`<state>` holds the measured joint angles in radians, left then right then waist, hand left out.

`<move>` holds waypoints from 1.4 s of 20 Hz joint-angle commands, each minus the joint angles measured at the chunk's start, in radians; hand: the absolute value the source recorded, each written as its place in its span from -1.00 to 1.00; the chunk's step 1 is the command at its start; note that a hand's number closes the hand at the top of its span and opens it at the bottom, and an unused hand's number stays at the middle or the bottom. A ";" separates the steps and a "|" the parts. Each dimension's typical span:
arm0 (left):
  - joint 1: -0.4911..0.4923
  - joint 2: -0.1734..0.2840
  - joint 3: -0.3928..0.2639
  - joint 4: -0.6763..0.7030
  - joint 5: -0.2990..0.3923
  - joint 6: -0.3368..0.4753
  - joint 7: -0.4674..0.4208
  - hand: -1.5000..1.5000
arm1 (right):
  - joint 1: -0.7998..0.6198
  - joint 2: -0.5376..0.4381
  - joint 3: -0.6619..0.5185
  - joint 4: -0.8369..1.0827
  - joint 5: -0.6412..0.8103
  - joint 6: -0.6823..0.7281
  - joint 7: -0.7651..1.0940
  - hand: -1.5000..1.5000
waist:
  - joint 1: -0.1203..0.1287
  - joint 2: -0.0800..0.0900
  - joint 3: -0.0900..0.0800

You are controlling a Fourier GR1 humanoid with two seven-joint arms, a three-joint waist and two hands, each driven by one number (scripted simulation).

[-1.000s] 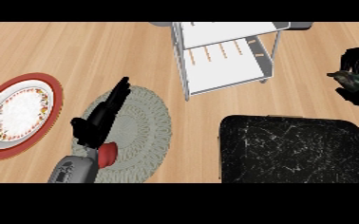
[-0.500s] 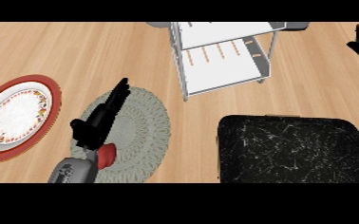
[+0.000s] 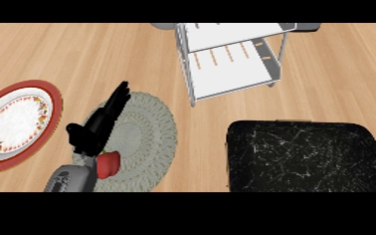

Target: Pick the eggplant from the tray and place it in the tiered basket

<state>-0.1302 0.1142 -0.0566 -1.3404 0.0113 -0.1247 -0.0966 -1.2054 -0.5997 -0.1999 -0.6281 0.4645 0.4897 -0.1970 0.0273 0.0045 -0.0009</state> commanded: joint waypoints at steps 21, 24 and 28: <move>-0.027 -0.015 0.005 0.001 -0.018 -0.001 0.011 0.00 | -0.256 0.424 0.057 0.274 0.078 -0.234 0.140 1.00 | 0.003 0.004 0.000; -0.032 -0.034 0.000 0.018 -0.021 0.010 0.015 0.00 | -0.288 0.413 0.014 0.331 0.044 -0.203 0.127 1.00 | 0.015 0.009 0.000; -0.023 -0.035 0.001 -0.039 -0.008 0.009 0.051 0.00 | -0.275 0.407 -0.029 0.362 -0.001 -0.158 0.160 1.00 | 0.015 0.008 0.001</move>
<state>-0.1566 0.0908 -0.0544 -1.3413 -0.0070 -0.1216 -0.0757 -1.4870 -0.1917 -0.1977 -0.3065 0.4908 0.3123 -0.0382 0.0372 0.0112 -0.0008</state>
